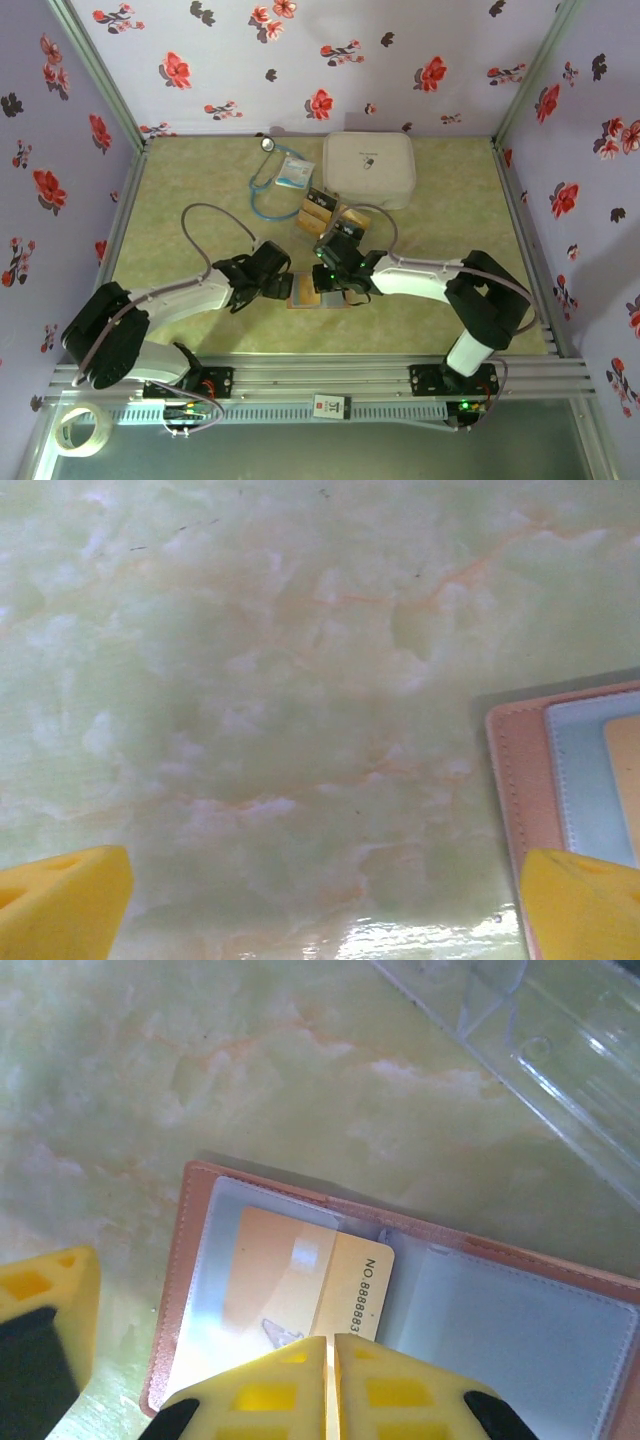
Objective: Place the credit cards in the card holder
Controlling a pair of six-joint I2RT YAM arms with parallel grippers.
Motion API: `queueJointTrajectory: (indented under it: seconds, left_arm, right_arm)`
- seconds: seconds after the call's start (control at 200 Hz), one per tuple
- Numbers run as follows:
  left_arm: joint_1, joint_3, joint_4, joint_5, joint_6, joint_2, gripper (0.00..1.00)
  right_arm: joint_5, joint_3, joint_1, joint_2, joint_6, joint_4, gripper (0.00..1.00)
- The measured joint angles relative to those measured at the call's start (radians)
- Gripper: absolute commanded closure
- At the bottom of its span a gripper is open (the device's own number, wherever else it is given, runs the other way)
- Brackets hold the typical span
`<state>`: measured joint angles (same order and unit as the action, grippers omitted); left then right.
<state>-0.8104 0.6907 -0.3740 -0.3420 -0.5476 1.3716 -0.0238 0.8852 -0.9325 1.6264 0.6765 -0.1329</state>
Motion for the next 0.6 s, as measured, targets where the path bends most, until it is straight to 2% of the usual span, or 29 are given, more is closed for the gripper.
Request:
queueJointTrajectory:
  seconds: [0.6]
  left_arm:
    - [0.014,0.019,-0.039,0.002,-0.003,0.112,0.00]
  right_arm:
    - [0.002,-0.052,-0.006,0.021,0.015,0.013,0.91]
